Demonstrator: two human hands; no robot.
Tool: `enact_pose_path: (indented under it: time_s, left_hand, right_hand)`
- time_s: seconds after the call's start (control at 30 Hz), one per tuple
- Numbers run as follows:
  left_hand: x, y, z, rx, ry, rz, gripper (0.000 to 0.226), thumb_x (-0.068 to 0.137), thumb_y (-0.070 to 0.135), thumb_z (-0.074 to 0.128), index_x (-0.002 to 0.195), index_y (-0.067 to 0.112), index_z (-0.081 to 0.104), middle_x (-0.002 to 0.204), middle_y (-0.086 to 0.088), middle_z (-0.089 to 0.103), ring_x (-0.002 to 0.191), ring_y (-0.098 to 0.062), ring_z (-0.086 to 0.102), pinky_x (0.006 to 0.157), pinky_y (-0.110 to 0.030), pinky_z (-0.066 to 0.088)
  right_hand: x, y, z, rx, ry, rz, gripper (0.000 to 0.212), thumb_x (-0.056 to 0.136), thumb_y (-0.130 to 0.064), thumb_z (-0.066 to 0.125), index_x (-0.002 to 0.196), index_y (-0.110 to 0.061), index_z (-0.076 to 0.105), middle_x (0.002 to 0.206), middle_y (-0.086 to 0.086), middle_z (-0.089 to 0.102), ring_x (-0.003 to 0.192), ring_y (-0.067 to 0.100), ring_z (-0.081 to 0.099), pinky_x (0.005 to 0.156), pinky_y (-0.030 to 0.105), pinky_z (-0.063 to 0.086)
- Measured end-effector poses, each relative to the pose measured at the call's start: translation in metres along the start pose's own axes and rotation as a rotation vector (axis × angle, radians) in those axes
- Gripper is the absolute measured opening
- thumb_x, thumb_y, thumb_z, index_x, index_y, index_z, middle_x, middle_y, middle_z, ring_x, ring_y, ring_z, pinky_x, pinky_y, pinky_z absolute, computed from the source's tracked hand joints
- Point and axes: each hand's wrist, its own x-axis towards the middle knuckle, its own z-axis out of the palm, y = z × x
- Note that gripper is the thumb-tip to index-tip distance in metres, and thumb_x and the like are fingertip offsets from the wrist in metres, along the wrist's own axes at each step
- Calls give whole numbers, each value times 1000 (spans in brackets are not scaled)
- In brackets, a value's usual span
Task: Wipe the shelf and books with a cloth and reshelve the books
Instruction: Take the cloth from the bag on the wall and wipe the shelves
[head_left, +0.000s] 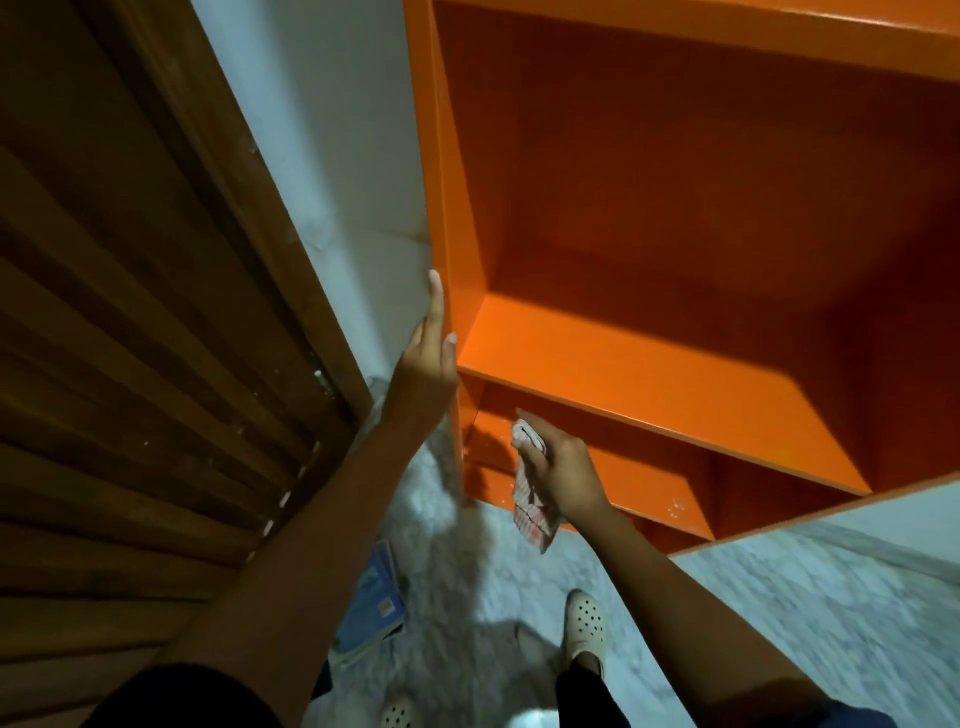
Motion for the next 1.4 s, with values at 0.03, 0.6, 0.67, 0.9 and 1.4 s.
enact_pose_path:
  time_s: [0.03,0.6,0.67,0.9,1.4]
  left_hand:
    - [-2,-3,4,16,-12,-7,50,103,28,27,148,10,17,104,-30,58,63,1,41,55,-18,41]
    - [-64,-141,126,55,108,26,70,101,30,38,134,63,-14,134,-21,48,115,-25,56,96,-25,46]
    - [-72,-159,143,73,112,65,75,100,17,41,142,48,-13,145,-17,39,123,-22,51,99,-37,47]
    - [-87,-201,182,14,237,63,57,100,28,36,149,15,7,134,-28,48,106,-27,59,87,-17,43]
    - [-87,-221,202,122,437,262,62,99,13,41,151,14,7,62,1,40,50,-6,34,47,-12,30]
  right_hand:
    - [4,6,0,-9,-11,0,42,96,-28,52,137,-22,48,62,-20,47,49,-1,45,52,15,30]
    - [85,150,102,189,-40,97,26,97,-41,42,119,-27,38,85,12,66,75,25,63,63,30,43]
    - [96,159,122,208,21,83,19,97,-35,43,112,-22,40,88,8,63,80,23,59,64,30,39]
    - [129,189,176,162,131,-58,14,91,-34,47,90,-21,40,73,10,59,67,31,57,61,43,46]
    - [110,201,185,365,321,-277,16,91,-18,51,88,-12,37,62,1,51,49,14,49,45,26,36]
